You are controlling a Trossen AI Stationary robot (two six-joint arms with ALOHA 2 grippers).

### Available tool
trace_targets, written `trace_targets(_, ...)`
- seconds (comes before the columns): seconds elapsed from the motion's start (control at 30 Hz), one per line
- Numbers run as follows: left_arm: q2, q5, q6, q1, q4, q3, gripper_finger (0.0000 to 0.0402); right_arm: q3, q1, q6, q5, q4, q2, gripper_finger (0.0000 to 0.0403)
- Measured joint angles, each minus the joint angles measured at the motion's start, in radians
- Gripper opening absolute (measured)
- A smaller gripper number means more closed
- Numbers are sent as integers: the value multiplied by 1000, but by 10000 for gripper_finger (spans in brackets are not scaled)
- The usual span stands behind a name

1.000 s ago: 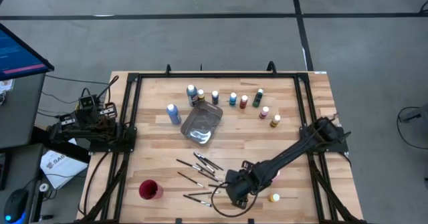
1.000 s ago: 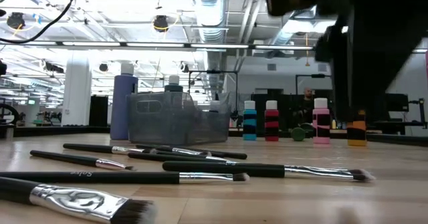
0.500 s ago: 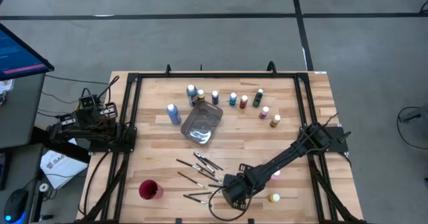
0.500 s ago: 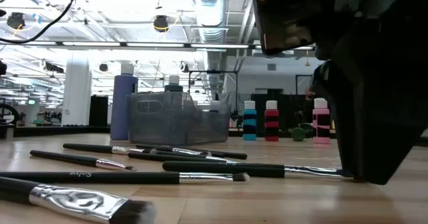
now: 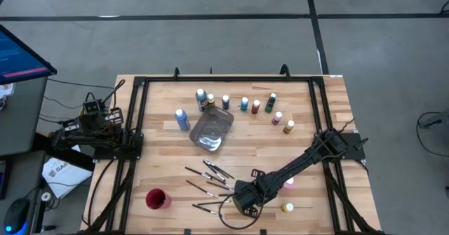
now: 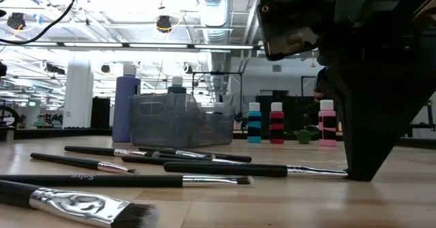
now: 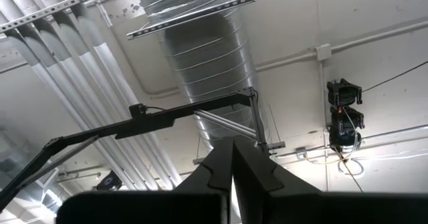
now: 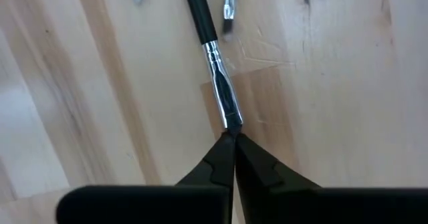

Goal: Pick & Place Paint Supplies
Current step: Put the silver paintbrush into the red cup

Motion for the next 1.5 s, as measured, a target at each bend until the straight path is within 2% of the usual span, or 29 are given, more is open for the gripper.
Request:
trace_targets(0.3, 0, 0, 0, 0, 0, 0, 3, -1, -6, 71, -16, -21, -136, 1)
trace_targets(0.4, 0, 0, 0, 0, 0, 0, 3, -1, -22, 112, -60, 15, -180, 0)
trace_targets(0.57, 0, 0, 0, 0, 0, 0, 3, 0, -66, 241, -231, 214, -215, 0)
trace_targets(0.73, 0, 0, 0, 0, 0, 0, 3, 0, -115, 451, -393, 381, -220, 0)
trace_targets(0.97, 0, 0, 0, 0, 0, 0, 3, 0, -160, 706, -551, 812, -220, 0)
trace_targets(1.13, 0, 0, 0, 0, 0, 0, 3, 1, -192, 915, -593, 970, -220, 0)
trace_targets(1.33, 0, 0, 0, 0, 0, 0, 3, 1, -204, 1135, -595, 1041, -215, 0)
trace_targets(1.5, 0, 0, 0, 0, 0, 0, 3, 38, -205, 1257, -577, 1071, -180, 0)
